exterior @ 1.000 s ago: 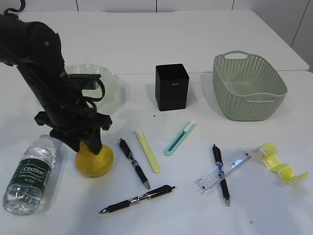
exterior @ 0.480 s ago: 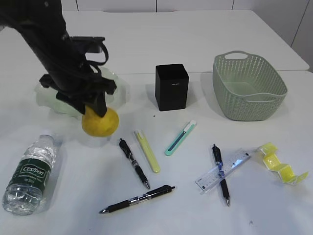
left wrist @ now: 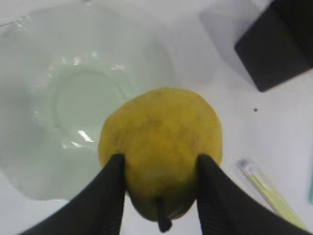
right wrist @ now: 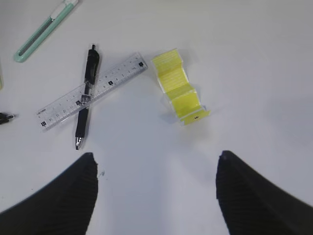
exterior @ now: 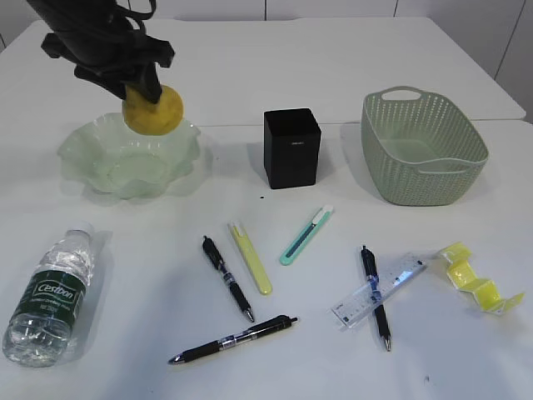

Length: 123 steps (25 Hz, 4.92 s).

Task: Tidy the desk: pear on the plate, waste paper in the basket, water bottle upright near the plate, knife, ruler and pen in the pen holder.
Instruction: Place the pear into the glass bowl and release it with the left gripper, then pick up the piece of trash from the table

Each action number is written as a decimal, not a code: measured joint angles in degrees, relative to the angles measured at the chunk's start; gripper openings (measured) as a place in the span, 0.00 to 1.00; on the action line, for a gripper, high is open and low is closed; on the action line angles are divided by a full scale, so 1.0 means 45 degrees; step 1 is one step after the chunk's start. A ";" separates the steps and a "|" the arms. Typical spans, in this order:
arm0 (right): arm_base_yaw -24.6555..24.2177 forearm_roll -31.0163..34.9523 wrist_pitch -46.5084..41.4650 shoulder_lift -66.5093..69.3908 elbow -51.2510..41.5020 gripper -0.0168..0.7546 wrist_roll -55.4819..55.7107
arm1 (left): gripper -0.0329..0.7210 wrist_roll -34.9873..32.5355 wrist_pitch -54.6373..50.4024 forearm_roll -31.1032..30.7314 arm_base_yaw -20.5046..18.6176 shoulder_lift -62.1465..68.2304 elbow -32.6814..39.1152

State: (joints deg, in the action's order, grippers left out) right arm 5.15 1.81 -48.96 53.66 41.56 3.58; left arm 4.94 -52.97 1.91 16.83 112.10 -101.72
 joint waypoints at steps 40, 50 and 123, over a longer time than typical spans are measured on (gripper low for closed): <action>0.0000 0.0000 -0.0918 0.0000 0.0000 0.74 -0.0025 | 0.71 0.0083 -0.0425 0.0846 -0.1849 0.4474 -0.3183; 0.0000 0.0000 -0.1006 0.0000 0.0000 0.74 -0.0025 | 0.74 -0.0195 -0.2403 0.0419 -0.1849 0.2013 -0.3183; -0.0112 -0.1768 -0.1616 1.2745 0.5662 0.71 -0.4620 | 0.72 -0.1194 -0.3045 0.0935 -0.2089 -1.1253 1.0126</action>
State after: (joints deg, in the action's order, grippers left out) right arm 4.65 -6.15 -56.23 111.02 67.04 -17.21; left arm -0.43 -66.67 6.12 7.42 61.46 -56.15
